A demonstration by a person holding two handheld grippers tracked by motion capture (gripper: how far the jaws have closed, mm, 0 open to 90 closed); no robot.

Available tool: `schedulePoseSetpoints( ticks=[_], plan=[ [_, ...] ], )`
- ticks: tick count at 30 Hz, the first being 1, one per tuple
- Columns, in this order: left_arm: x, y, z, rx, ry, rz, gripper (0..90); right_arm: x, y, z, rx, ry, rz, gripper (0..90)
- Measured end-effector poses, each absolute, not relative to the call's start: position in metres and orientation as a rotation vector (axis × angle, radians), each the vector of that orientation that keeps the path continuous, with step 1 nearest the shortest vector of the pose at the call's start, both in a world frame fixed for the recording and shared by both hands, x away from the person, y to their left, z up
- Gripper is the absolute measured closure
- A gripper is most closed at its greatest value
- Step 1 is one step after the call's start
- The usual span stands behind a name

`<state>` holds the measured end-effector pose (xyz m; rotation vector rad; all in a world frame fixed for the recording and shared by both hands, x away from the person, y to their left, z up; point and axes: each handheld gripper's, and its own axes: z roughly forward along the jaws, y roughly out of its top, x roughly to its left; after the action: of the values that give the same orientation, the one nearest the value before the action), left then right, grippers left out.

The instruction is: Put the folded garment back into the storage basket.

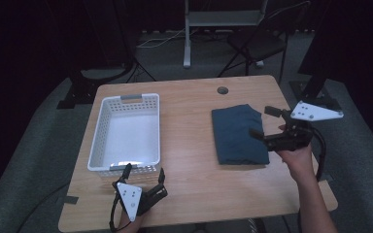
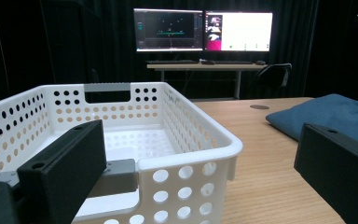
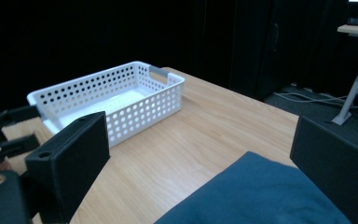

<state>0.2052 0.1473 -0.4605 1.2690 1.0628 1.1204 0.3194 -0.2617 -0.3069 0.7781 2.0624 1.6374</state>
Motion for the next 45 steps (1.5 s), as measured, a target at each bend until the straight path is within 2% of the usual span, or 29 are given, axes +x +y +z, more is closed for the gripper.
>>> schedulePoseSetpoints(
  ticks=[12,28,45],
  plan=[
    [0.205,0.147,-0.461,1.27,1.061,1.12,3.5,0.364,-0.262,-0.308,0.856,2.142,1.566,4.7],
    [0.205,0.148,-0.461,1.269,1.053,1.116,3.5,0.441,-0.272,-0.353,1.103,2.255,1.372,4.7],
    [0.205,0.148,-0.461,1.27,1.053,1.114,3.5,0.471,-0.283,-0.404,1.275,2.319,1.262,4.8]
  ],
)
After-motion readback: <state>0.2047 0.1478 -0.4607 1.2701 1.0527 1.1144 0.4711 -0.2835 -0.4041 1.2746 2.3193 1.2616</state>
